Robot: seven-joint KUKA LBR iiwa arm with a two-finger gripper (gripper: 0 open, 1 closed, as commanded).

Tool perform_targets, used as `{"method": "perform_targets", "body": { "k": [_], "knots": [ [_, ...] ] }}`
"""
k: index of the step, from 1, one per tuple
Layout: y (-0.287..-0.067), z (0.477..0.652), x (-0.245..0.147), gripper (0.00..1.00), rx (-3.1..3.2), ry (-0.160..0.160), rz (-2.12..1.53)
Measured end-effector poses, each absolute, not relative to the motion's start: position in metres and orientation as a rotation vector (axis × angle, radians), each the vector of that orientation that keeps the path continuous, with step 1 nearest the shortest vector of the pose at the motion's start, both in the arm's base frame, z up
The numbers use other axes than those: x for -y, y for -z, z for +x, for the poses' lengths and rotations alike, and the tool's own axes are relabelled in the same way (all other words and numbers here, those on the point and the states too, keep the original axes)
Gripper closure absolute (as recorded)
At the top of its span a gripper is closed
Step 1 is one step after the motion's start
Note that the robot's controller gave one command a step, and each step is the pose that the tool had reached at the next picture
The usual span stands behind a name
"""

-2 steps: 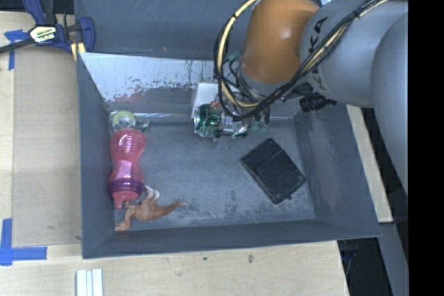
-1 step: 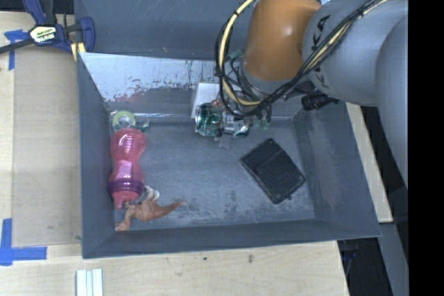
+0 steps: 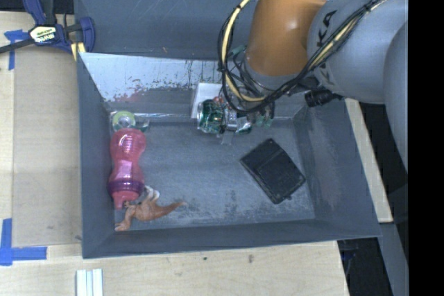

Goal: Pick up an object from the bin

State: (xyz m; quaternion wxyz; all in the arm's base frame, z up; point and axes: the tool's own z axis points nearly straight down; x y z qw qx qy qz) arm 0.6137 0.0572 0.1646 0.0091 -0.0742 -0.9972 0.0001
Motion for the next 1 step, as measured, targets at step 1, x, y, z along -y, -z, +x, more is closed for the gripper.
{"method": "perform_targets", "body": {
  "k": [1],
  "knots": [
    [-0.1804, 0.6143, -0.0572, 1.0, 3.117, 0.0, -0.232]
  ]
}}
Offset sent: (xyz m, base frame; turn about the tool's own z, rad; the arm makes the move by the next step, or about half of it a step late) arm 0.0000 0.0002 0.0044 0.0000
